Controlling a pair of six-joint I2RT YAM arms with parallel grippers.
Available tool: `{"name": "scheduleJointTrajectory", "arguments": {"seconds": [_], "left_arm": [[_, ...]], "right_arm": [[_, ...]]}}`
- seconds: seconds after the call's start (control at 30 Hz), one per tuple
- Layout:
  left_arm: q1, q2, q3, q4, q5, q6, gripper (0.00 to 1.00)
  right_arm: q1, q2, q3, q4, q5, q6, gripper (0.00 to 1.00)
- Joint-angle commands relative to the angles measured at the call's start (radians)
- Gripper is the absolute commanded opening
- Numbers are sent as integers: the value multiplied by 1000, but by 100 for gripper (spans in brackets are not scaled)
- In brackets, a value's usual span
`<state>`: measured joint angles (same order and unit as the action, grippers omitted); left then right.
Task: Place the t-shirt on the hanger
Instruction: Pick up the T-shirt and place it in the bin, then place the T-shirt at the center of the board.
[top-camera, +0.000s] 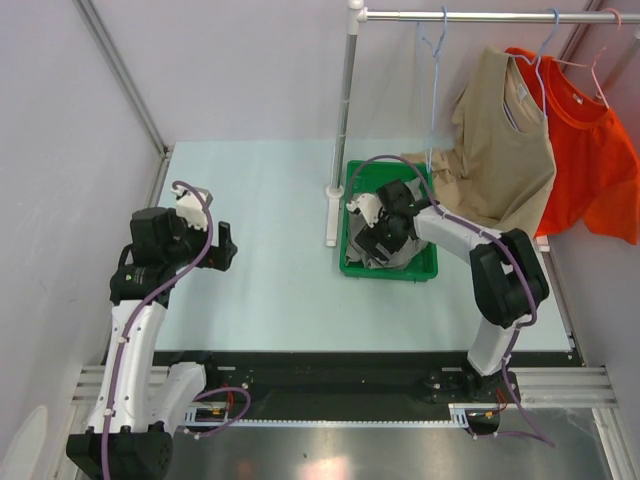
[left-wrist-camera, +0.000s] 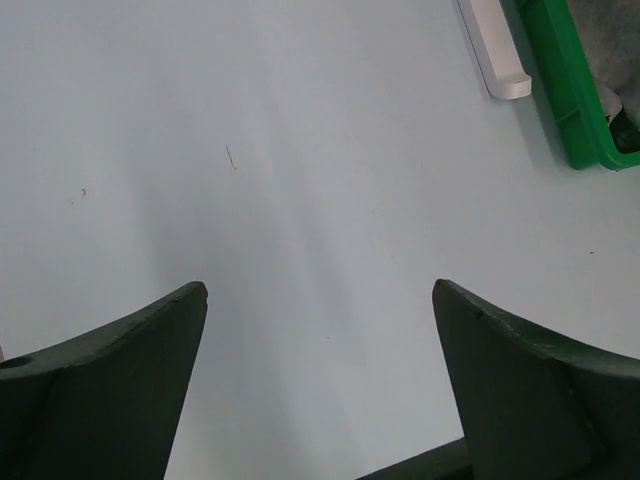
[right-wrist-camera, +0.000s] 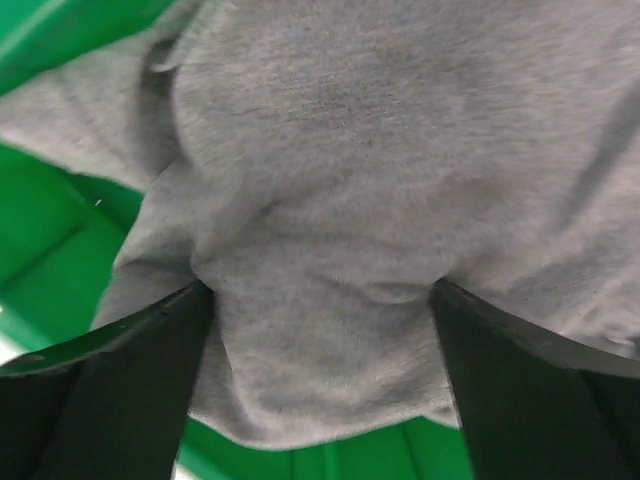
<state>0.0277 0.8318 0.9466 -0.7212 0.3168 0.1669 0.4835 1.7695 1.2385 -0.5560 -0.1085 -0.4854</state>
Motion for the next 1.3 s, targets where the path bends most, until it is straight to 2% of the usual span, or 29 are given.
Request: {"name": "scheduleJointTrajectory", "arguments": {"seconds": [0.0,0.03,0.07,0.1,0.13,0.2,0.23,0.33,0.47,0.57,0.7,0.8,0.83,0.97,1.07,1.17,1.27], "left_arm": [[8,1,32,12,7,26,100],[6,3,32,14,10,31,100],[6,10,34,14,14,42,100],[8,13,40,14,16,45,100],[6,18,43,17,24,48,100],[6,33,57,11,37,54,100],[8,39,63,8,57,57,100],[8,61,87,5,93,75,100],[6,82,122,32,215,91,100],[8,75,115,92,348,100,100],[6,38,87,260,483,86,100],[8,17,81,350,611,36,100],[6,16,84,362,642,13,100],[3,36,93,350,737,17,100],[3,35,61,342,769,43,100],[-17,27,32,249,751,163,100],[-18,29,14,142,720,264,100]], "right_arm": [[3,62,47,56,15,33,86],[1,80,56,44,-2,31,79],[-6,85,70,7,-46,25,64],[-11,85,94,-13,-71,22,54],[-14,78,111,-56,-117,19,32],[-20,53,142,-99,-154,7,4],[-22,13,169,-128,-166,10,0],[-31,-74,220,-163,-253,11,0],[-36,-215,338,-223,-345,14,0],[-49,-277,413,-226,-424,36,0],[-33,-309,536,-243,-474,74,0],[-20,-315,631,-230,-514,201,0],[-19,-320,647,-213,-552,294,0],[-2,-366,586,-33,-666,524,0],[41,-381,465,85,-750,639,0],[92,-361,353,139,-795,630,0],[54,-280,297,171,-856,685,0]]}}
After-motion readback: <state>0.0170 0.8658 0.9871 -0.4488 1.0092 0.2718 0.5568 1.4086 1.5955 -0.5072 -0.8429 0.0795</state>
